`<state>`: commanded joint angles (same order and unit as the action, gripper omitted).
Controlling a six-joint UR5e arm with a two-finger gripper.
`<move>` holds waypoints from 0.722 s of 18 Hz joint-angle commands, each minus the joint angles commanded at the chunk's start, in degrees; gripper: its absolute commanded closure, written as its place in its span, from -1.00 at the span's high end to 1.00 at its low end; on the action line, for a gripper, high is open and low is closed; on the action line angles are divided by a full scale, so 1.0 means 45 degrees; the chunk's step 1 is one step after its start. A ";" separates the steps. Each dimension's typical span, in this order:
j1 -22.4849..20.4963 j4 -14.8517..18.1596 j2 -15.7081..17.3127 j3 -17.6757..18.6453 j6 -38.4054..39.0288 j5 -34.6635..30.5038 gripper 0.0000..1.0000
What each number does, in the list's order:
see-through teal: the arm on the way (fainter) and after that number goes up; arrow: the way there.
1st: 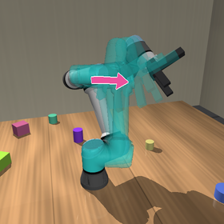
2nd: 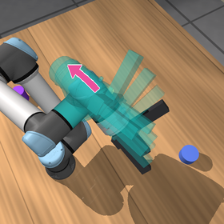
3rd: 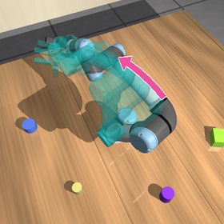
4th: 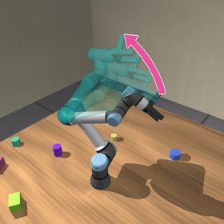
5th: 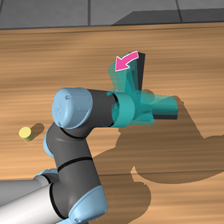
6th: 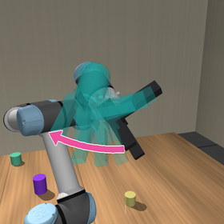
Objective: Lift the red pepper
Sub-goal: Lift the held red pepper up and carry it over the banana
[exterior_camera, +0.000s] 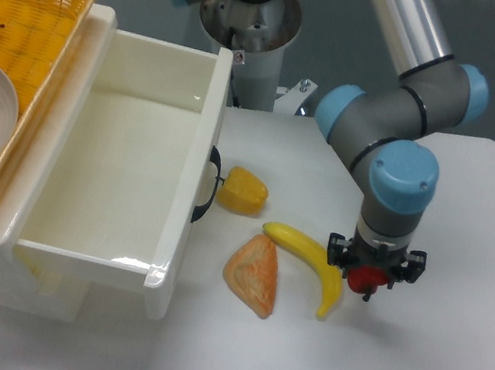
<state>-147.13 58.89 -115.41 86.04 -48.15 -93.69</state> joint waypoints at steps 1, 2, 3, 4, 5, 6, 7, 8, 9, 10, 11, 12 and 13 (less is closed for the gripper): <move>0.0078 0.0058 0.0234 0.0020 -0.0487 0.0039 0.19; 0.0175 0.0271 0.0488 0.0039 -0.1149 0.0020 0.19; 0.0215 0.0563 0.0722 0.0136 -0.1929 0.0000 0.19; 0.0273 0.0721 0.0899 0.0137 -0.2653 -0.0038 0.19; 0.0332 0.0858 0.1016 0.0156 -0.3143 -0.0058 0.18; 0.0410 0.1072 0.1192 0.0157 -0.3380 -0.0058 0.19; 0.0411 0.1306 0.1309 0.0157 -0.3576 -0.0039 0.18; 0.0430 0.1560 0.1407 0.0157 -0.3887 -0.0020 0.18; 0.0450 0.1795 0.1505 0.0157 -0.4277 -0.0019 0.18; 0.0450 0.2048 0.1622 0.0157 -0.4687 0.0019 0.18; 0.0450 0.2341 0.1778 0.0157 -0.5155 0.0116 0.18; 0.0508 0.2692 0.1915 0.0157 -0.5624 0.0214 0.18; 0.0624 0.3024 0.1955 0.0157 -0.6170 0.0234 0.18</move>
<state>-144.32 72.49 -106.61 86.75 -75.91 -92.64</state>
